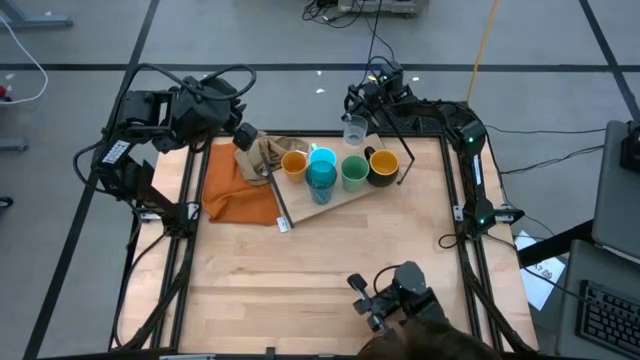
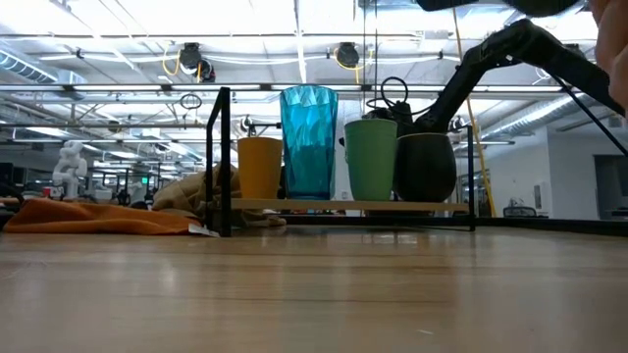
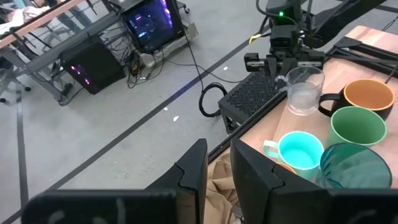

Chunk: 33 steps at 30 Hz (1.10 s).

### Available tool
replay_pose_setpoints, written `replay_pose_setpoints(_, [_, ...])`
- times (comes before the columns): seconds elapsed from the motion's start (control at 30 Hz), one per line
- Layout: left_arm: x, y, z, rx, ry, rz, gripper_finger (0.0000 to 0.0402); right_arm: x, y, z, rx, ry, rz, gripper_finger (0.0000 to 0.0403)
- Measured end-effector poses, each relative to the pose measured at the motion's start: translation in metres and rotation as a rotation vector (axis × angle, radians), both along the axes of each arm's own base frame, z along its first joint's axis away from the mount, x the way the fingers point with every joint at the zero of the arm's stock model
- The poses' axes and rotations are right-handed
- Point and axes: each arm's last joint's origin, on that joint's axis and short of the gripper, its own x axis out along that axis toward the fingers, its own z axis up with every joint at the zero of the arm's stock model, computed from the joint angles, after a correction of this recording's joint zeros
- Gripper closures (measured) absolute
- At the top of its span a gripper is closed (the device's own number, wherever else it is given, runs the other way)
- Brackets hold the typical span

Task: Stack small to large cups/mugs on shelf
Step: Put the transparent mug on the shelf

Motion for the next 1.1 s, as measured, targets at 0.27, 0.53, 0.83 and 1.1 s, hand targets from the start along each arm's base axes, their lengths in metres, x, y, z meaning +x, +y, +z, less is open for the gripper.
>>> replay_pose_setpoints(0.27, [0.0001,-0.0001,-0.0001,-0.003,0.002,-0.007,0.033,-0.0014,0.0016,-0.0047,-0.038,-0.023,-0.002,0.0402])
replay_pose_setpoints(0.53, [0.0001,-0.0002,-0.0001,-0.004,0.001,-0.007,0.033,-0.0004,0.0018,-0.0004,-0.046,-0.028,0.001,0.0402])
replay_pose_setpoints(0.83, [0.0001,-0.0001,-0.0001,-0.006,-0.002,-0.004,0.033,0.0011,0.0027,0.0002,-0.034,-0.021,0.005,0.0402])
replay_pose_setpoints(1.1, [0.0,0.0,0.0,-0.001,-0.001,0.001,0.033,0.0012,0.0029,0.0001,-0.021,-0.013,0.005,0.0402])
